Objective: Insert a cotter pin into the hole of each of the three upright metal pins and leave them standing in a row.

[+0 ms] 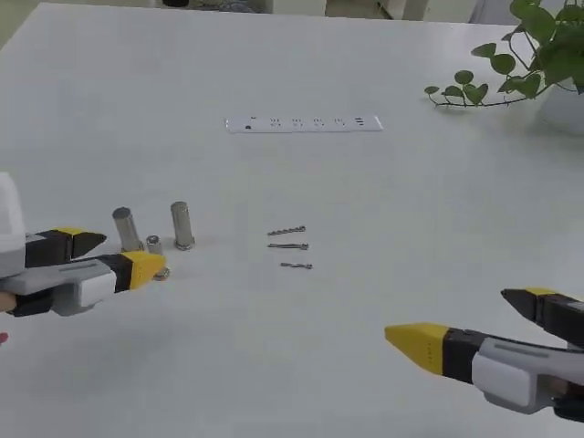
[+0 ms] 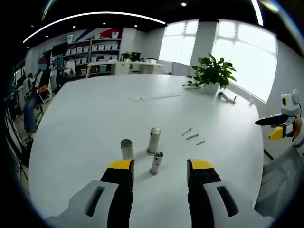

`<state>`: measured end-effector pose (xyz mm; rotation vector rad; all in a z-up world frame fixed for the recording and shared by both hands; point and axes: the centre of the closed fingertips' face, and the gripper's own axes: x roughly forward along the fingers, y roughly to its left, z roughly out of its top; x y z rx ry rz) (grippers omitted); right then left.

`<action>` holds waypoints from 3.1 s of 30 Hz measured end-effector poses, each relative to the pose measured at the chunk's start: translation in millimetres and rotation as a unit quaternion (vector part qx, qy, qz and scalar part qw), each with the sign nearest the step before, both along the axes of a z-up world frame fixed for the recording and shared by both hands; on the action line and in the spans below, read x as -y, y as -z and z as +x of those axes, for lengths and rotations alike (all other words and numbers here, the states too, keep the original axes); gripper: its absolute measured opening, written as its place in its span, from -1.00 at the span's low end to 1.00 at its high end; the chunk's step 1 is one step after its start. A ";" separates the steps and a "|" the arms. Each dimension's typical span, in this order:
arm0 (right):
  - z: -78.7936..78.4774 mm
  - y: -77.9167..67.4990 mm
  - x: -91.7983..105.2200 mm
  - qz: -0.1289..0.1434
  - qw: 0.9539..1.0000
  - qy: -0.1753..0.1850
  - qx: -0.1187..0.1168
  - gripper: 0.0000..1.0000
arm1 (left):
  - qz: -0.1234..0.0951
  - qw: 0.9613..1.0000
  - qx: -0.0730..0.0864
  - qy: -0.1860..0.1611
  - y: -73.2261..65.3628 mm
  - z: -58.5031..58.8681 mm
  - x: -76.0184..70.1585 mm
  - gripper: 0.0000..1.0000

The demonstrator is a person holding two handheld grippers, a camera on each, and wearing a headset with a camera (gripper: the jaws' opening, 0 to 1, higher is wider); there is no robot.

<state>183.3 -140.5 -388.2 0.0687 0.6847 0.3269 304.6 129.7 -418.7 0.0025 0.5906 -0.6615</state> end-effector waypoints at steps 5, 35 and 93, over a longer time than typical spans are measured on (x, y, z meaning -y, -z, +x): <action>0.1 0.2 2.1 -0.002 1.000 0.003 -0.001 0.79 | 0.019 1.000 0.002 0.017 7.0 9.4 3.6 -0.37; -4.9 3.6 6.2 -0.004 1.000 0.014 -0.010 0.81 | 0.081 0.992 0.036 0.092 33.9 16.7 18.5 -0.89; -1.0 -10.5 -26.0 0.033 0.999 -0.013 0.036 0.96 | 0.090 0.964 0.060 0.245 26.9 -94.2 72.0 -0.90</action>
